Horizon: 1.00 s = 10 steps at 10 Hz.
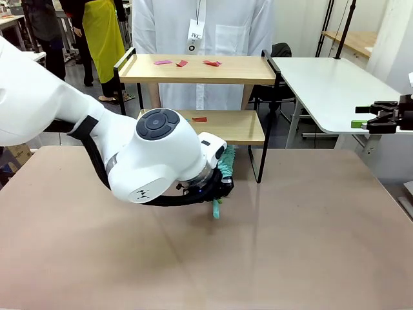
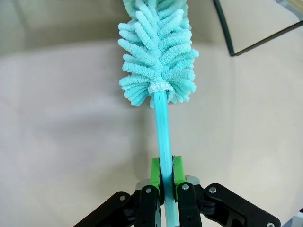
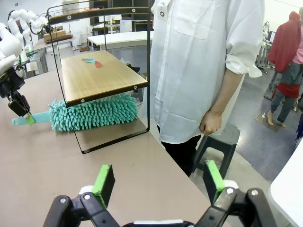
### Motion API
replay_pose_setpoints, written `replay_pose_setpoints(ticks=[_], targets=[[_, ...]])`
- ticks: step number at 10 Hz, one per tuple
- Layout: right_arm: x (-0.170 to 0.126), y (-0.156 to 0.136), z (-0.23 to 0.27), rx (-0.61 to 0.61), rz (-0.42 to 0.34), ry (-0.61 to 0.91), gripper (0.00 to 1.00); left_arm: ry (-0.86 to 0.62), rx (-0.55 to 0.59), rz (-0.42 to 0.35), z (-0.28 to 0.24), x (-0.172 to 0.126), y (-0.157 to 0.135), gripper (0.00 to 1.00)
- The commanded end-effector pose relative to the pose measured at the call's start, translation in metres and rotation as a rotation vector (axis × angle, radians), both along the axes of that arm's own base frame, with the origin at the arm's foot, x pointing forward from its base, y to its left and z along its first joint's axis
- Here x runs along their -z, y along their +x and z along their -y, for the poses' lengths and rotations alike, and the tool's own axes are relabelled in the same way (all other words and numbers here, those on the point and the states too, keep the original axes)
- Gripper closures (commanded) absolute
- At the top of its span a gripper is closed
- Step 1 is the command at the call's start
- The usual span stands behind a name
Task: Clean the shelf.
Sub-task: Clean the specific section of the Shelf indicated by the human with the Duster.
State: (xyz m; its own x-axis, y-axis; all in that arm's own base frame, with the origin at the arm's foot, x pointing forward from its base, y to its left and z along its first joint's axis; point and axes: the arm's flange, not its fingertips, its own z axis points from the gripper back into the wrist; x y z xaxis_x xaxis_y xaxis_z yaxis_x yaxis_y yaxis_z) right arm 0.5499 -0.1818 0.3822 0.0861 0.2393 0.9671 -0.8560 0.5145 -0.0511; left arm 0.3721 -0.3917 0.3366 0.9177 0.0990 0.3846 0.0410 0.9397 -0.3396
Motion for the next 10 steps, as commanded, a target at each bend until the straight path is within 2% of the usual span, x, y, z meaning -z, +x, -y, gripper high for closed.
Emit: replay_pose_setpoints(ticks=[1, 5, 10], targets=[[-0.003, 0.001, -0.001, 0.002, -0.005, -0.007, 0.00, 0.038, -0.019, -0.014, -0.026, -0.013, -0.001, 0.87], [-0.003, 0.001, -0.001, 0.002, -0.005, -0.007, 0.00, 0.086, -0.079, -0.011, -0.064, -0.019, 0.004, 0.87], [-0.003, 0.001, -0.001, 0.002, -0.005, -0.007, 0.00, 0.160, -0.154, -0.089, -0.114, -0.020, 0.024, 0.87]])
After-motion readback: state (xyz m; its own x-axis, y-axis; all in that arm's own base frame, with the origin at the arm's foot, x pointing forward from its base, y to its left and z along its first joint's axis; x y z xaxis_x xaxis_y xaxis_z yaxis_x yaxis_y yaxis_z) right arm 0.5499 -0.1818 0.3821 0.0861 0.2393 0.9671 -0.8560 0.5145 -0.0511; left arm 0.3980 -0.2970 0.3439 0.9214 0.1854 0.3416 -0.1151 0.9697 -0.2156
